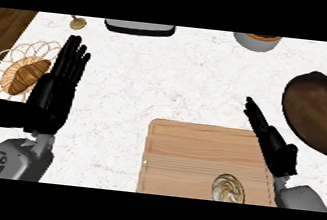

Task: Pick the cupcake from the cutting board and place it in the pan

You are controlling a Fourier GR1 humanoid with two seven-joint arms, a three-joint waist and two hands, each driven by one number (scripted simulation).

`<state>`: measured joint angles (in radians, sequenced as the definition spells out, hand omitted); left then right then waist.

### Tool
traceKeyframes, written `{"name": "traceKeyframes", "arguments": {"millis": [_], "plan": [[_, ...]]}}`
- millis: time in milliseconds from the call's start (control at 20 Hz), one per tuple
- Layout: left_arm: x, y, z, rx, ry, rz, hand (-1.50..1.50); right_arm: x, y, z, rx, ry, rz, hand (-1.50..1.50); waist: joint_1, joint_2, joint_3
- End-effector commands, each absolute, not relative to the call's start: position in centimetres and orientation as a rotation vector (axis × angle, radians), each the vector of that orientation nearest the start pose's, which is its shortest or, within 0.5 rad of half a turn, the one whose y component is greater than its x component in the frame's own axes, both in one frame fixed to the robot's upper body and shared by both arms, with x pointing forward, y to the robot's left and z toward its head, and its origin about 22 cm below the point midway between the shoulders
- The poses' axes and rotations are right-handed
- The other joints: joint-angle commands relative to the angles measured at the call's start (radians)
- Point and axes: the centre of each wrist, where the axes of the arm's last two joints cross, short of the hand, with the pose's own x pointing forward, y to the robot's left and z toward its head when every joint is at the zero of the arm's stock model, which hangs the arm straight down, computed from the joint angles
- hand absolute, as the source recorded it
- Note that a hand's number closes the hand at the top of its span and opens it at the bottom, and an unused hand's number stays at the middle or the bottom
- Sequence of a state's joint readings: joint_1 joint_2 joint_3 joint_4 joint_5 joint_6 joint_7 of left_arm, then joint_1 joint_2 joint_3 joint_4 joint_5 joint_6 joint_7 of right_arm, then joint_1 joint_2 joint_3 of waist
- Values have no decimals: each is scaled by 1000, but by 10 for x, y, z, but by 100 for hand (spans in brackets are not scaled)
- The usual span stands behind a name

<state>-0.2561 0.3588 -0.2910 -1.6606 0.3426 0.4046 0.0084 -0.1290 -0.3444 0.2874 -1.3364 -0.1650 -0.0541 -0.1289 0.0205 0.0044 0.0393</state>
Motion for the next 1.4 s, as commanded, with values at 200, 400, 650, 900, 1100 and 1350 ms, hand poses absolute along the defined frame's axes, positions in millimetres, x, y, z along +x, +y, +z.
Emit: {"name": "traceKeyframes", "arguments": {"millis": [200, 400, 650, 900, 1100, 1350], "plan": [[276, 239, 69, 105, -1617, -321, 0, 316, -239, 2, 126, -1350, 586, -150, 17, 4, -38], [272, 240, 49, 80, -1518, -348, 0, 310, -278, 22, -420, -1413, 1139, 150, 9, 4, -42], [274, 262, 46, 69, -1495, -341, 0, 243, -280, -67, -256, -1475, 783, -150, -25, -3, -39], [273, 248, 55, 92, -1477, -340, 0, 261, -279, -19, -258, -1299, 1099, -150, -22, -7, -40], [268, 255, 50, 87, -1491, -352, 0, 273, -266, 21, -403, -1207, 1299, -150, -19, -11, -42], [276, 243, 59, 83, -1507, -370, 0, 284, -227, 51, -438, -937, 1558, -150, -13, -11, -44]]}}
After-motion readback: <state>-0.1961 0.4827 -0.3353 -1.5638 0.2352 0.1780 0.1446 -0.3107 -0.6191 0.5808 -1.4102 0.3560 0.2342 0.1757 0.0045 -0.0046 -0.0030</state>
